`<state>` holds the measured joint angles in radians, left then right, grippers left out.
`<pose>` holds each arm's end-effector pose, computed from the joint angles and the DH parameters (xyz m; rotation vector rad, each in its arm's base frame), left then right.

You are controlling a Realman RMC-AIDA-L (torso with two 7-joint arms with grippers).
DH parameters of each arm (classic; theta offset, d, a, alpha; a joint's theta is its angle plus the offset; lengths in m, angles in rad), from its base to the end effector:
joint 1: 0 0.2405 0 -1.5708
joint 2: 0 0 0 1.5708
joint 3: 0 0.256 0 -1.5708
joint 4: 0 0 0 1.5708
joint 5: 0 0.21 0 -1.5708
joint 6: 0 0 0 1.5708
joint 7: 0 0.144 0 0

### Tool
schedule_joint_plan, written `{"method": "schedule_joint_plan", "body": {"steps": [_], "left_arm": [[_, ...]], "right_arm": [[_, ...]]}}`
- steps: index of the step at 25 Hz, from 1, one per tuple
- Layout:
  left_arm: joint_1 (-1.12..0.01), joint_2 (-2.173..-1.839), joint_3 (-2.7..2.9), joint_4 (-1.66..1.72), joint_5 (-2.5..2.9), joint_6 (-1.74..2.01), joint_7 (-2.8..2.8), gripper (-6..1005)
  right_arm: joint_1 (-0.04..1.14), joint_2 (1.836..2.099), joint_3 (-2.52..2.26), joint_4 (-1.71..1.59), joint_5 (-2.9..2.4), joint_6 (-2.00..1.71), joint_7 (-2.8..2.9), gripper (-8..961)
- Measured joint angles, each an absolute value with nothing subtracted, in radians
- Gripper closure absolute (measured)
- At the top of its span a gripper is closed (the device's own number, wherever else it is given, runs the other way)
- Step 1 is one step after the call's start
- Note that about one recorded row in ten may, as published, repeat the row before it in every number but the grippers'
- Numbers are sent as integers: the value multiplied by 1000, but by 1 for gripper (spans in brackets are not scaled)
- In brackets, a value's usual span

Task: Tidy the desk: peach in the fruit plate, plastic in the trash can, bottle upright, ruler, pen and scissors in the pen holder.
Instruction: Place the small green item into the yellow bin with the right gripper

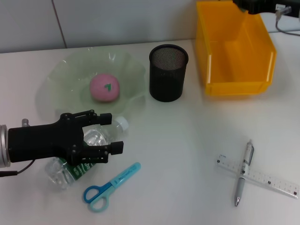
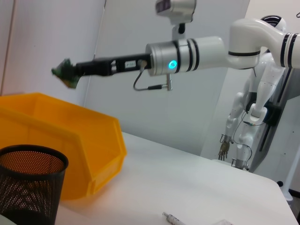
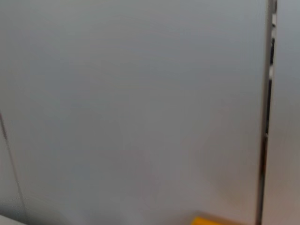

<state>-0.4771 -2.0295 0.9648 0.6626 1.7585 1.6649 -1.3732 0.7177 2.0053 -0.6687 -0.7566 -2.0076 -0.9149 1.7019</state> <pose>-0.2427 0.3081 -0.0016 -2.8898 -0.5091 -0.8460 0.2450 0.4609 0.0900 -2.0870 0.7313 0.4907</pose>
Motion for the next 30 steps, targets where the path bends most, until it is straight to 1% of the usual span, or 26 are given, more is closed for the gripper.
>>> {"method": "schedule_joint_plan", "body": {"steps": [5, 15, 25, 30], "left_arm": [[-476, -2029, 965, 663, 1758, 1668, -1373, 135], [-476, -2029, 965, 663, 1758, 1668, -1373, 135], [-481, -2029, 964, 663, 1758, 1664, -1372, 135], [-479, -2030, 962, 663, 1758, 1664, -1366, 135]], "right_arm": [[747, 2004, -676, -699, -2077, -850, 1737, 688], [749, 2008, -702, -684, -2098, -808, 1784, 669], [745, 2003, -700, -688, -2095, -815, 1796, 446], [740, 2004, -692, -698, -2038, -815, 1796, 215]]}}
